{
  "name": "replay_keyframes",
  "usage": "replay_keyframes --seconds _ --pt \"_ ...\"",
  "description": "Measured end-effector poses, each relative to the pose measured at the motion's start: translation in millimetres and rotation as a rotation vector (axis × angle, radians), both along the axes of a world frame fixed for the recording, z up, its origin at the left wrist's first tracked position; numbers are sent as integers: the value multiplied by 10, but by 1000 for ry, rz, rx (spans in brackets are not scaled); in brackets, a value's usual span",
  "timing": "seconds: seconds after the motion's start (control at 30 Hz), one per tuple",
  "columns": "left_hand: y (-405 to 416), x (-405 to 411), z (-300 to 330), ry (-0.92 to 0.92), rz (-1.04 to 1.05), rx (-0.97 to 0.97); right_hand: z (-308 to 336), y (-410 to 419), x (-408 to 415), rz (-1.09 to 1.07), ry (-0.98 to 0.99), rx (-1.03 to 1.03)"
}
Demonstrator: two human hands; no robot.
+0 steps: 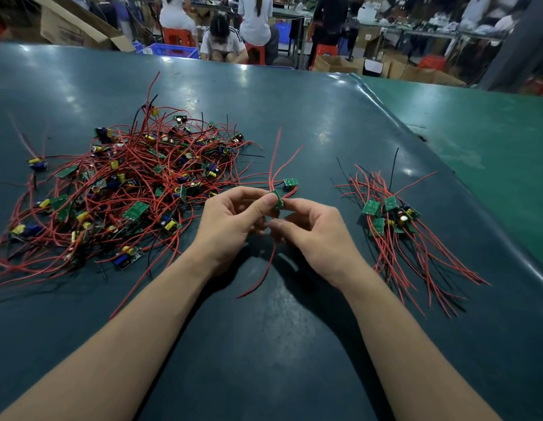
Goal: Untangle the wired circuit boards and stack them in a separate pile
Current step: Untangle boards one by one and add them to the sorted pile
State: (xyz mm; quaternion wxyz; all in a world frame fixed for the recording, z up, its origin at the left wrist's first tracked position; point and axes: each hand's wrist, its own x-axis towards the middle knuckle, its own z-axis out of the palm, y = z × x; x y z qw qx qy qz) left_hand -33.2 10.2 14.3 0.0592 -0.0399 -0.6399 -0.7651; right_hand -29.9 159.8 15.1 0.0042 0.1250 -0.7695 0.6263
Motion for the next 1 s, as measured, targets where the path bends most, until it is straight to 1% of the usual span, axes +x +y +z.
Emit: replay_keyframes --seconds 0.07,0.1,0.13,0.27,0.37,0.4,0.47,0.5,0.53,0.6,0.67,0.73,0.77,0.8,0.83,0.87,0.93,1.0 --pt "19 -8 -18 -2 38 -37 -21 -20 18 -145 184 303" --pt "32 -12 -33 -6 59 -64 -27 -25 28 -207 256 417" --pt "45 -16 -50 -11 74 -90 -23 -36 43 -240 319 483" --pt "60 -11 -53 3 58 -116 10 -93 69 -274 511 600" --pt "65 21 -41 57 31 -110 75 -42 52 -317 541 606" --pt "69 30 -43 73 36 -140 114 5 51 -361 548 616" --pt "68 40 -40 97 72 -183 197 146 36 -542 566 643" --pt "63 43 -35 108 96 -181 232 236 27 -652 550 682" --pt "60 46 -25 123 126 -178 260 339 20 -744 493 752" --pt "28 61 -9 182 213 -257 280 509 -6 -839 267 930" --pt "-23 90 -4 283 322 -452 275 575 -2 -853 52 1064" --pt "-93 129 2 388 466 -685 263 539 27 -858 -38 1097" --pt "-135 140 5 432 554 -806 257 491 44 -865 -3 1098" --pt "-179 142 7 461 635 -907 251 423 54 -863 87 1095" --pt "-222 132 4 467 693 -978 243 334 66 -841 208 1088" --pt "-259 109 4 453 706 -1019 231 231 80 -798 342 1069" --pt "-300 28 -24 417 585 -1085 196 4 107 -689 583 997" --pt "-267 -41 -73 361 405 -1205 146 -168 117 -568 695 932"
